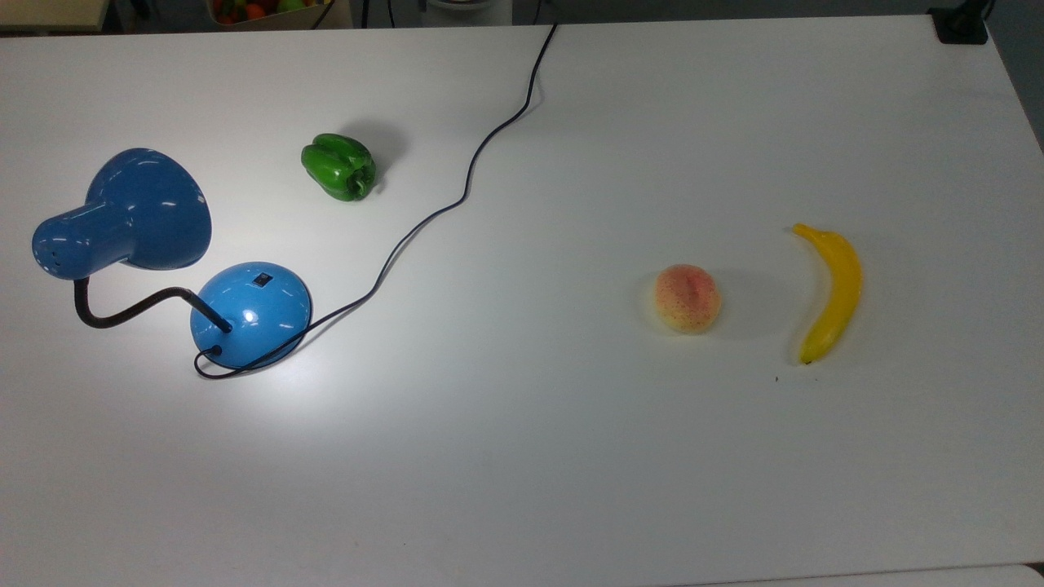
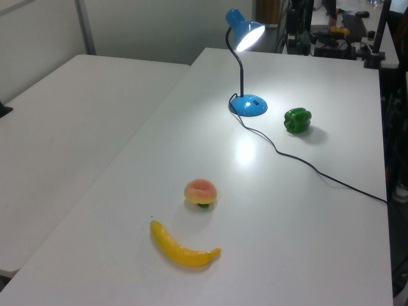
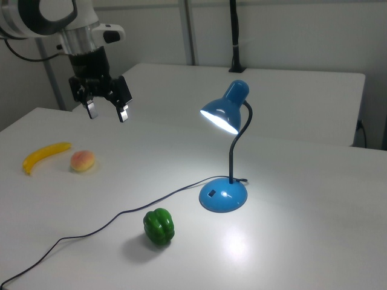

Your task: Turn off lamp

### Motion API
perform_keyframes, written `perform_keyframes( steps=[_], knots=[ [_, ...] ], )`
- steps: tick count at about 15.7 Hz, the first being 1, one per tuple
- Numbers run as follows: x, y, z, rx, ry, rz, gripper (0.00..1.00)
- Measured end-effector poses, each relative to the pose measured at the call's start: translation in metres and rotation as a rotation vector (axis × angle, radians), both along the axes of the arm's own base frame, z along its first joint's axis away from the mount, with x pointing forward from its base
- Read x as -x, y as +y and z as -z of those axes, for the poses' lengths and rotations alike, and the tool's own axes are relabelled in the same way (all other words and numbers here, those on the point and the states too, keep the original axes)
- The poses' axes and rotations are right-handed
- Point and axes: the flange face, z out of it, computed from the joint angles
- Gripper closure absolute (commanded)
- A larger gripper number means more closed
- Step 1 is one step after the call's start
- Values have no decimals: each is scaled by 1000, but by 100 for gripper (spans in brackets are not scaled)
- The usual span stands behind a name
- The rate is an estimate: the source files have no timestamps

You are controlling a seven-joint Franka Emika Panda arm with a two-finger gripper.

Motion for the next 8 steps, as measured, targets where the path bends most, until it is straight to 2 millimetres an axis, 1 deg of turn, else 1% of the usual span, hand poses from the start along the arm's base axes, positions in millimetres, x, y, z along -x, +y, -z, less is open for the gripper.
perform_keyframes(
  steps=[8],
  knots=[
    [-5, 1, 9, 2, 17, -1, 0]
  ],
)
